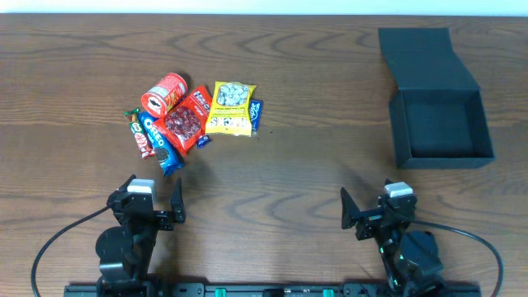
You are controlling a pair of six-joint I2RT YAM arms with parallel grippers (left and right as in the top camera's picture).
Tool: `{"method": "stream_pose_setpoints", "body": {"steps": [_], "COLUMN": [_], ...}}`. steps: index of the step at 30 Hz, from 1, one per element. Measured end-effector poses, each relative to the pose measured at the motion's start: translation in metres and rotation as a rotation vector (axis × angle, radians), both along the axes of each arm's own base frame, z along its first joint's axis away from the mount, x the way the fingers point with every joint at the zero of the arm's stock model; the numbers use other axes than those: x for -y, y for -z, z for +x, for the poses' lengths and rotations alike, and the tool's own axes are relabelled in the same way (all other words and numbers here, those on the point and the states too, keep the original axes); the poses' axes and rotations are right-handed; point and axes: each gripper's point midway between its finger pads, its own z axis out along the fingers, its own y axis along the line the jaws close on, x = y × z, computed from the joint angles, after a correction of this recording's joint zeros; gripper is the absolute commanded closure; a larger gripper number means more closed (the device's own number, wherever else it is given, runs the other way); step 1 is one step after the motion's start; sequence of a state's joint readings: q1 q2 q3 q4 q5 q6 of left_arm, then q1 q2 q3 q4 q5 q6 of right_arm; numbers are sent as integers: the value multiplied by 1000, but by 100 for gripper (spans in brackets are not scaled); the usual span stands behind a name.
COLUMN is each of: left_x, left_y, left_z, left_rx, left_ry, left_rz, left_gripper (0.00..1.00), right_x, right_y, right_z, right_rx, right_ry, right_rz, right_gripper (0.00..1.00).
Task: Pack container
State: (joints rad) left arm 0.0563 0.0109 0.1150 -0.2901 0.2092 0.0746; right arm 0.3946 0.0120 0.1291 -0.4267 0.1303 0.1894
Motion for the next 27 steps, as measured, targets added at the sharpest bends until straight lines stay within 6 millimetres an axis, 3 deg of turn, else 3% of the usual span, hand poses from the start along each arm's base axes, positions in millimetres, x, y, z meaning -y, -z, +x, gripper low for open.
{"method": "stream_pose_setpoints", "body": {"steps": [27], "left_x": [4], "left_y": [0], "left_z": [0], "left_rx": [0], "left_ry": [17], "left_rz": [0], "left_gripper": [5], "right_x": [0], "right_y": [0], "right_z": [0], "right_rx": [1], "right_ry": [0], "right_rz": [0], "right_gripper": [1]}}
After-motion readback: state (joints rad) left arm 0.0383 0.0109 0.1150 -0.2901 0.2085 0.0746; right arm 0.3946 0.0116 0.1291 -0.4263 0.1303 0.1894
